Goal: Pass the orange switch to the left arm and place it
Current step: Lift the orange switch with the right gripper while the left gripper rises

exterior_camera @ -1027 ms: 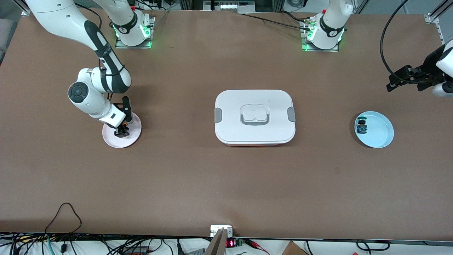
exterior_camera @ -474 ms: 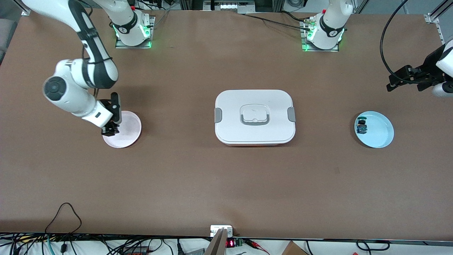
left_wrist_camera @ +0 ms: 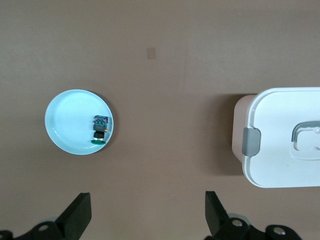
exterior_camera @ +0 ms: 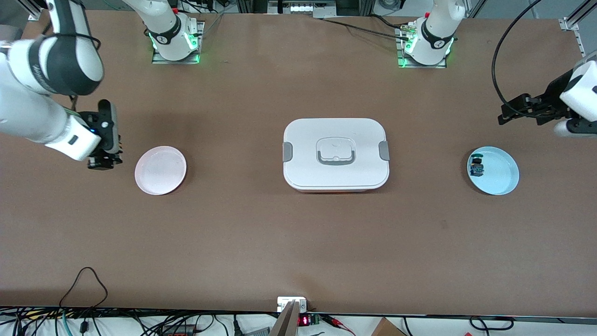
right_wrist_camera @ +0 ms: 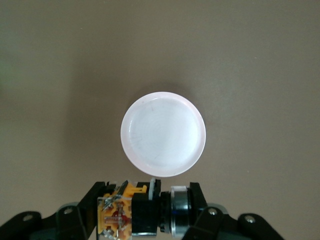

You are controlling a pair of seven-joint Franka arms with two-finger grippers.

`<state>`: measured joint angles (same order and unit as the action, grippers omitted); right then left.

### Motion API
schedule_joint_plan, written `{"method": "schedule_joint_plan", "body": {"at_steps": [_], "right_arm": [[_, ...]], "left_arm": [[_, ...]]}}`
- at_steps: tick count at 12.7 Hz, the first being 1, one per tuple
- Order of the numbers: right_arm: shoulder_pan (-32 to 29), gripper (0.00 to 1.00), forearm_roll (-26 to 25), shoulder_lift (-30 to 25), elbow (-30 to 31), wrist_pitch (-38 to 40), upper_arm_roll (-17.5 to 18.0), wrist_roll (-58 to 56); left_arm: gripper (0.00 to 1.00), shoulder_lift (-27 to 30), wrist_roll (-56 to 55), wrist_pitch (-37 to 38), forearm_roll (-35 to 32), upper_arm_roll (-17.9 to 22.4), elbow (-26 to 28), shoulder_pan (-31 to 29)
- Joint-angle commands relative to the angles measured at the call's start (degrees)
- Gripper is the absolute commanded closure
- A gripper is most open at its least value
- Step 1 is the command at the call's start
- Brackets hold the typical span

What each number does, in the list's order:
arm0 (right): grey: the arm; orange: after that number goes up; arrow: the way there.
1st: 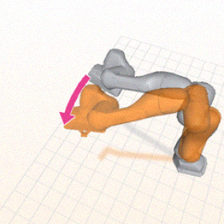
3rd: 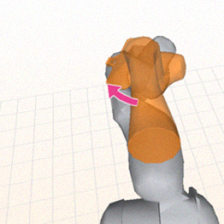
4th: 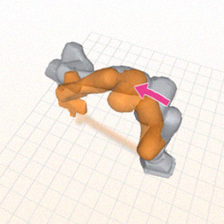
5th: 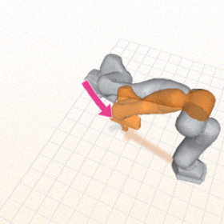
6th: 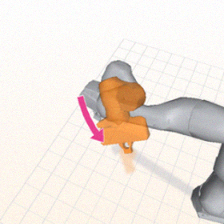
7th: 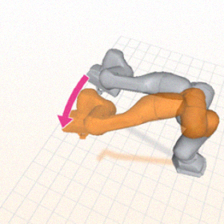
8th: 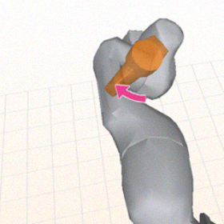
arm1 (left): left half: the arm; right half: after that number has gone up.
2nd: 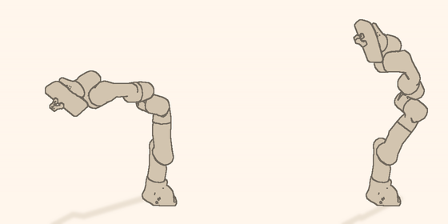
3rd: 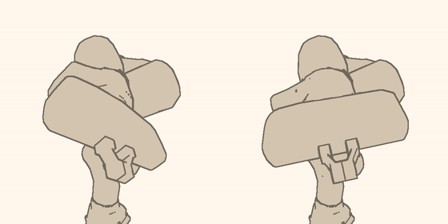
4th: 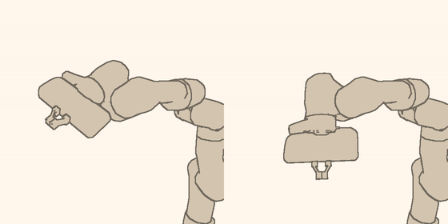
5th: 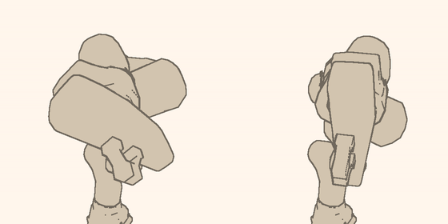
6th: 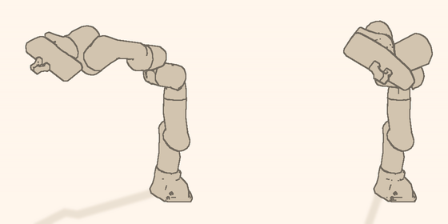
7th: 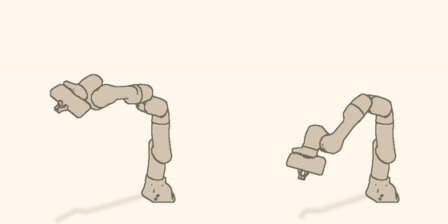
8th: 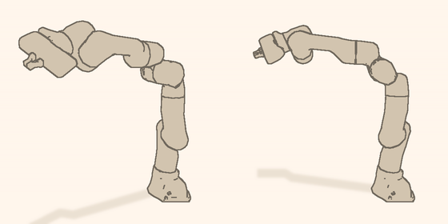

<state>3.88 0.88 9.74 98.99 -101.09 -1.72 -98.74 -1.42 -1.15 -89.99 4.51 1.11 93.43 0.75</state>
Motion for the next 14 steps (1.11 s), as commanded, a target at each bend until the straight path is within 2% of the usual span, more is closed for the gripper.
{"method": "schedule_joint_plan", "body": {"at_steps": [1, 6, 8, 11, 13, 14], "right_arm": [[-0.1, 1.00, -1.3, 0.2, -3.9, 4.8, -0.4, 0.7], [-0.7, 1.00, 0.7, 1.8, -3.1, 5.0, -0.4, 0.0], [-1.3, 1.00, 7.5, 1.9, -1.8, 5.6, -0.4, -0.7], [-3.1, 1.00, 21.3, 2.0, 0.7, 7.4, -0.4, -0.7], [-4.5, 1.00, 29.1, 3.3, 2.0, 11.3, -0.3, -1.4], [-4.6, 1.00, 37.1, 4.5, 2.3, 14.4, -0.4, -2.4]], "left_arm": [[0.00, -1.3, -0.2, 2.7, 1.0, -0.2, -1.4, 0.7], [0.00, -3.2, -0.1, 3.9, 7.7, -0.4, -2.2, -0.5], [0.00, -3.2, 1.0, 5.3, 8.7, -0.2, -2.2, -0.6], [0.00, -3.2, 3.6, 6.6, 13.1, 0.0, -1.9, -2.5], [0.00, -4.8, 8.8, 10.0, 22.7, 0.1, -2.0, -6.8], [0.00, -5.6, 9.6, 12.3, 26.6, 0.1, -1.9, -9.3]]}}
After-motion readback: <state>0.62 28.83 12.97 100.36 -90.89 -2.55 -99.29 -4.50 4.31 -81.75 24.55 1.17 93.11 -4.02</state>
